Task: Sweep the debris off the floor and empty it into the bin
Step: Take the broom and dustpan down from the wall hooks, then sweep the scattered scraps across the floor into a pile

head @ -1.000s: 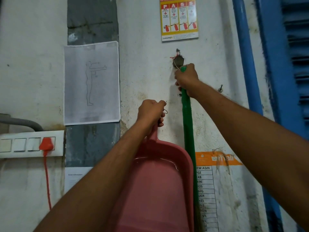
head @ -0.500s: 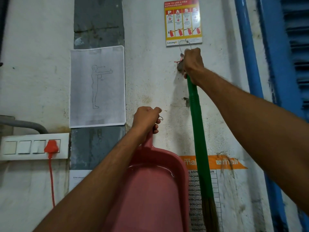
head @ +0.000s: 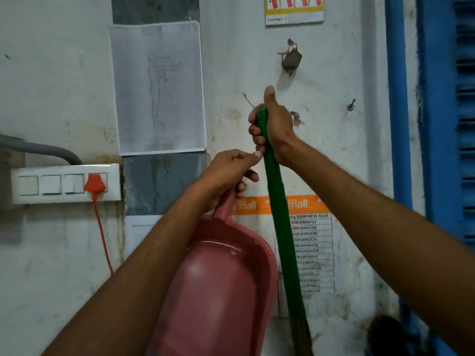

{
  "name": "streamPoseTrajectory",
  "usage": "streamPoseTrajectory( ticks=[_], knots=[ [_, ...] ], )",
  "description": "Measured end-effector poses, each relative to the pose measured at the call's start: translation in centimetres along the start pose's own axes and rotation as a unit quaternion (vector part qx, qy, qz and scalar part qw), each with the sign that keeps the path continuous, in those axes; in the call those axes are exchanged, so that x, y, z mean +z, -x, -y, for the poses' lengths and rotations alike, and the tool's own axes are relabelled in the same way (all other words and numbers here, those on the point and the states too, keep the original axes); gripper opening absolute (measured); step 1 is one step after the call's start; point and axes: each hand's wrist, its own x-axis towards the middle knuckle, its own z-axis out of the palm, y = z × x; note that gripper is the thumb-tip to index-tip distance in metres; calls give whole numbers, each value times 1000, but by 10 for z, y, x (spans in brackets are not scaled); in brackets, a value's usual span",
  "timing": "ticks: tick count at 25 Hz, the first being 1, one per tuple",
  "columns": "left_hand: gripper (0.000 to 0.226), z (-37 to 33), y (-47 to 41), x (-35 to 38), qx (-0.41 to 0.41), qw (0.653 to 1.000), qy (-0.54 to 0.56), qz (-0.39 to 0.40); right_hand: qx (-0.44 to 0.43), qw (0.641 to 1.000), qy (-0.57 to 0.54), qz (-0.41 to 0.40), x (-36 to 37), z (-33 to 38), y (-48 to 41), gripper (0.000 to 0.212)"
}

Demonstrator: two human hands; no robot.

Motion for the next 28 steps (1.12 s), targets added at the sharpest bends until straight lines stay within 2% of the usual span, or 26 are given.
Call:
streamPoseTrajectory(
  ticks=[5, 7, 9, 10, 12, 14, 16, 18, 19, 20, 22, 25, 26, 27, 28],
  knots=[
    [35, 31, 51, -17, -25, 993, -62, 101, 64, 998, -2, 4, 38, -14, 58, 68],
    [30, 45, 72, -23, -40, 991, -68, 105, 80, 997, -18, 13, 51, -14, 81, 73],
    [26, 63, 96, -29, -52, 991, -70, 104, 149, 987, -39, 35, 56, -16, 103, 80],
    [25, 73, 109, -33, -58, 990, -71, 103, 209, 976, -40, 47, 56, -22, 116, 75],
    [23, 94, 140, -39, -68, 990, -77, 92, 350, 934, -4, 67, 55, -50, 152, 51],
    [22, 110, 175, -42, -85, 989, -88, 82, 482, 869, 58, 96, 52, -88, 209, 39],
    [23, 119, 213, -43, -102, 982, -128, 94, 589, 787, 75, 166, 49, -116, 273, 45],
    [26, 123, 257, -46, -104, 968, -191, 123, 669, 711, 10, 219, 51, -131, 329, 63],
    [28, 123, 283, -47, -100, 961, -217, 142, 691, 684, -41, 232, 55, -130, 355, 61],
    [28, 120, 308, -48, -96, 955, -231, 162, 696, 673, -81, 238, 62, -132, 377, 52],
    [28, 114, 358, -53, -116, 946, -242, 179, 696, 664, -117, 246, 78, -135, 418, 41],
    [35, 103, 442, -75, -213, 937, -238, 143, 667, 667, -150, 295, 106, -124, 475, 34],
    [35, 102, 471, -86, -250, 938, -209, 120, 644, 680, -179, 303, 115, -115, 488, 24],
    [34, 103, 501, -97, -284, 939, -174, 85, 598, 709, -193, 320, 125, -105, 502, 17],
    [32, 104, 529, -107, -310, 938, -147, 43, 537, 742, -188, 356, 135, -90, 511, 18]
  ],
)
